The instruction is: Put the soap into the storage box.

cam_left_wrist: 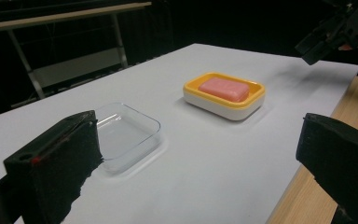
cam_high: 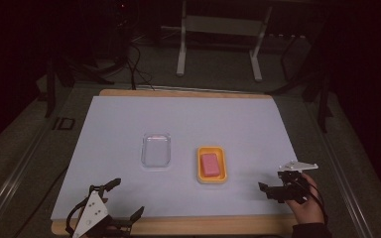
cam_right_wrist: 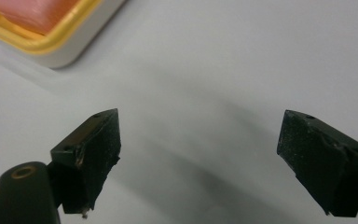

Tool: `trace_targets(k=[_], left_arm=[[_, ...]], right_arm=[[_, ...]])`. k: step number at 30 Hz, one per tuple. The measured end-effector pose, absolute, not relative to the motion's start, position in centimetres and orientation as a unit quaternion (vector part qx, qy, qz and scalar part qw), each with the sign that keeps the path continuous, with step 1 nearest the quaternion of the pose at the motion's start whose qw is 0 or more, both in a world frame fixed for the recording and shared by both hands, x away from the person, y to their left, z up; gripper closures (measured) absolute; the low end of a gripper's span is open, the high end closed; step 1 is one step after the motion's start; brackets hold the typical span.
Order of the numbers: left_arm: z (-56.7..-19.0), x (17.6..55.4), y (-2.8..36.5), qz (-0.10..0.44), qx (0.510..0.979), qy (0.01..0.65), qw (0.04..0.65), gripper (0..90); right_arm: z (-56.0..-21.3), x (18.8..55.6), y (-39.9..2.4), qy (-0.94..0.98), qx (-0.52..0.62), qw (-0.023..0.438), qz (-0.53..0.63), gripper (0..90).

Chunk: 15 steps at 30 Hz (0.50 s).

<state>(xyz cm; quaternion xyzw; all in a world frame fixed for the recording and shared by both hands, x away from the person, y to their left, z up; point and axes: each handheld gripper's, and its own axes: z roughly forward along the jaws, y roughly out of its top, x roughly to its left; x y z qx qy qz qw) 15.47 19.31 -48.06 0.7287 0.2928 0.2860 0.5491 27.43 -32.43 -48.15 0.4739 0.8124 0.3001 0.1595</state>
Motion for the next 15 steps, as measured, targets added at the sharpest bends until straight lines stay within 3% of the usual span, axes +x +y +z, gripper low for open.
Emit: trace_targets(k=[15], left_arm=[[-48.1, 15.4, 19.1, 0.285, 0.732, 0.289, 0.547, 0.3]], right_arm=[[-49.1, 27.4, -33.8, 0.793, 0.488, 0.171, 0.321, 13.2]])
